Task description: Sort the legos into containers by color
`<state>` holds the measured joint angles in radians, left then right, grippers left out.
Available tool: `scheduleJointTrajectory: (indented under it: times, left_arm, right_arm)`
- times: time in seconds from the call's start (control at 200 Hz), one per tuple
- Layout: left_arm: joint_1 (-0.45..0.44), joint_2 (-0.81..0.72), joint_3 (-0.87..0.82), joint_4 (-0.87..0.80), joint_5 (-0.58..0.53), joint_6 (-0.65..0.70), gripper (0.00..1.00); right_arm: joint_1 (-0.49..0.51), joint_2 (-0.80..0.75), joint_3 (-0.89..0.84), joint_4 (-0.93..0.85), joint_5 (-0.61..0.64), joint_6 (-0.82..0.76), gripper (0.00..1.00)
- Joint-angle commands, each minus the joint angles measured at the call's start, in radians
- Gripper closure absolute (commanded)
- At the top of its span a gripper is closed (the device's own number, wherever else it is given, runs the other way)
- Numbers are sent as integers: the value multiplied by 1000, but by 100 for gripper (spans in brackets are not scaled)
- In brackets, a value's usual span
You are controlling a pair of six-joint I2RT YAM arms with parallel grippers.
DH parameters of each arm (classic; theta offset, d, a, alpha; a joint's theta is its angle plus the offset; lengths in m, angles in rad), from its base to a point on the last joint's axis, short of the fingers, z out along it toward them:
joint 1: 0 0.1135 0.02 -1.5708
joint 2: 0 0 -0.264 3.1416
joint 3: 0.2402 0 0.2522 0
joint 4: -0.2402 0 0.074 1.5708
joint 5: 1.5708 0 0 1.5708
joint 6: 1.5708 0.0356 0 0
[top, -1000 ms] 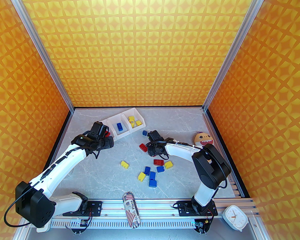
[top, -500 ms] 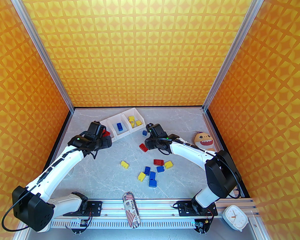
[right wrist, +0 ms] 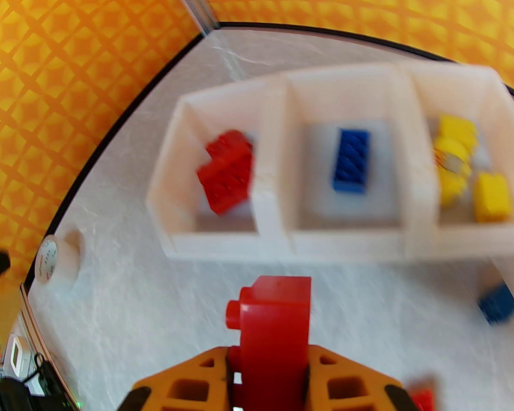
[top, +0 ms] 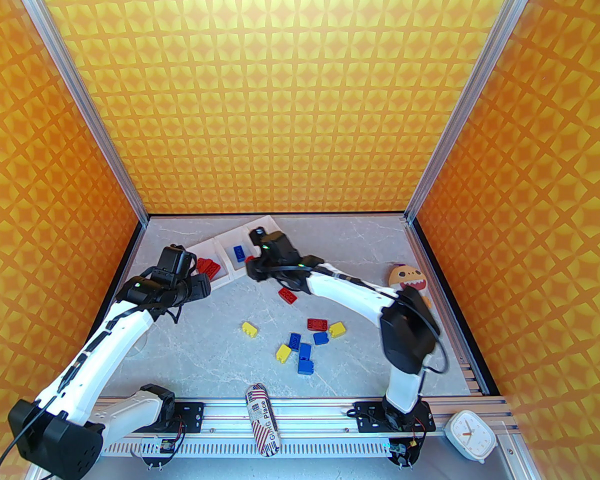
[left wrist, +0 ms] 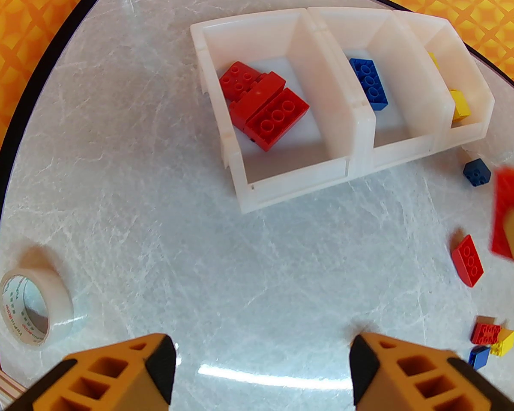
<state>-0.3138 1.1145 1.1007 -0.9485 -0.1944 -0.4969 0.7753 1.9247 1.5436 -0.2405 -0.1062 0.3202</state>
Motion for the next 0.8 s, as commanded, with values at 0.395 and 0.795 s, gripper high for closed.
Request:
scheduleJointTrajectory:
  times: [0.395,0.795]
  left_arm:
    - [6,-54,78,-107,14,-6,29]
    - [5,-71,86,-121,18,-10,29]
  right_arm:
    - [44,414,494,18,-78,20,83]
    - [45,694,933,-157,-97,5,73]
